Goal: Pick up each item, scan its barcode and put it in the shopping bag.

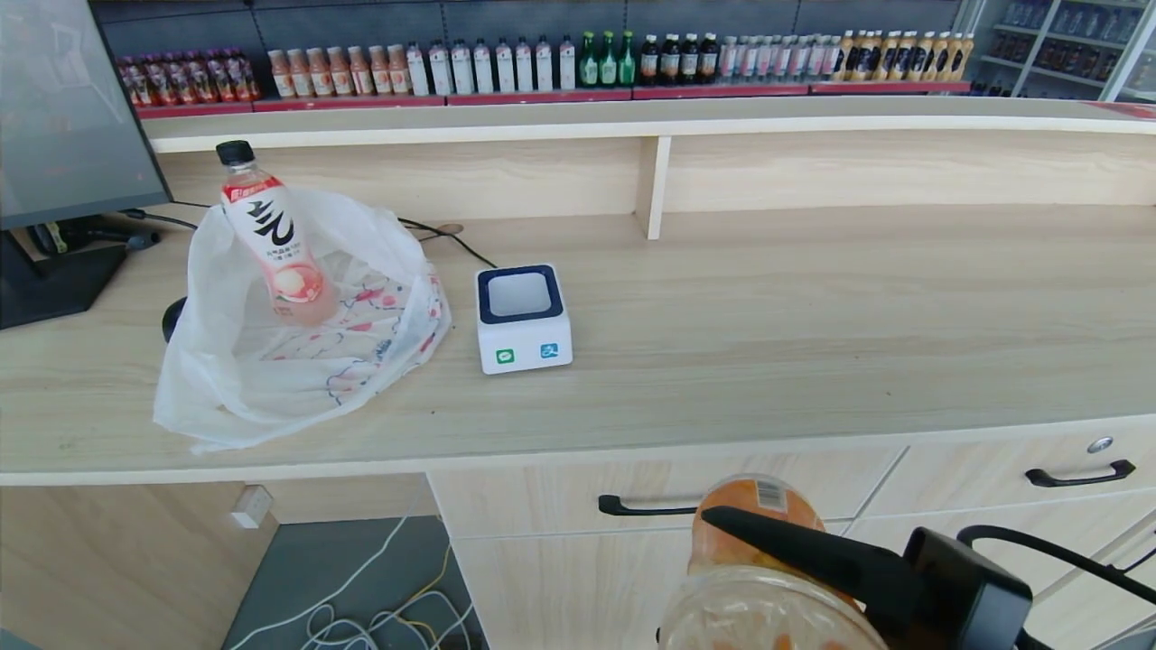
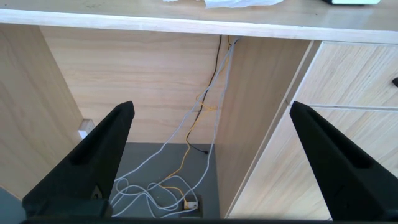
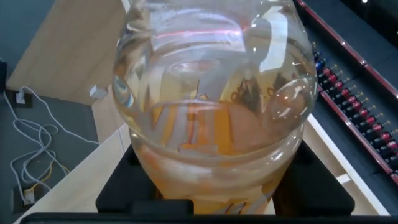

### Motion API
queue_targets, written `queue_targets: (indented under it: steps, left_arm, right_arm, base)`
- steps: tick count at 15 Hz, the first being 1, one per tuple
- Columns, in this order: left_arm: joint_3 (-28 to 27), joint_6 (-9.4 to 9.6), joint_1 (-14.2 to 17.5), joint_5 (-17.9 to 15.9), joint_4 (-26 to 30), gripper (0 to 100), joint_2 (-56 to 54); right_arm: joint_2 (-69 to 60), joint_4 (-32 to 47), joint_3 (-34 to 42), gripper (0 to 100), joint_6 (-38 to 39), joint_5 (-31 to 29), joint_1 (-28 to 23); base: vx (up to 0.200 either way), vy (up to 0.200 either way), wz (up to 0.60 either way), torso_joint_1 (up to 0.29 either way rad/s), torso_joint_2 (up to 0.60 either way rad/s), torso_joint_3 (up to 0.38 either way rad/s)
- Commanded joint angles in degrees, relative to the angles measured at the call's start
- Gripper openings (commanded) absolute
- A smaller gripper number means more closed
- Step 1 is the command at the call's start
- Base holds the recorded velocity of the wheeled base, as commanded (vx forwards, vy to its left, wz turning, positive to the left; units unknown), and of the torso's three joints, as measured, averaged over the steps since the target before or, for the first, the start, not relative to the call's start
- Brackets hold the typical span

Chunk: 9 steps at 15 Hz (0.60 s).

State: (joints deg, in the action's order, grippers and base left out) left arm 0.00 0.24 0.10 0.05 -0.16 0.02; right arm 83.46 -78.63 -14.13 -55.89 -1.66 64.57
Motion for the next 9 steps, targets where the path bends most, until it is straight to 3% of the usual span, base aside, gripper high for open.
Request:
queue_targets:
  steps: [1, 5, 9]
  left_arm:
    - [0.00, 0.02, -0.01, -0.05, -0.02, 100, -0.02]
    - [0.00, 0.02, -0.01, 0.04, -0.02, 100, -0.02]
    - [0.00, -0.07, -0.01, 0.04, -0.02, 100, -0.02]
  right_arm:
    - [-0.22, -0.03, 0.42, 0, -0.36, 0.08, 0.29]
    - [-1.63, -0.03, 2.26, 0, -9.23, 0.43, 1.70]
    - [-2.07, -0.03, 1.74, 0, -12.92, 0.52, 2.40]
  base:
    - [0.000, 0.000, 0.00, 0.000, 0.00, 0.000]
    - [0.000, 0.000, 0.00, 0.000, 0.00, 0.000]
    - [0.000, 0.000, 0.00, 0.000, 0.00, 0.000]
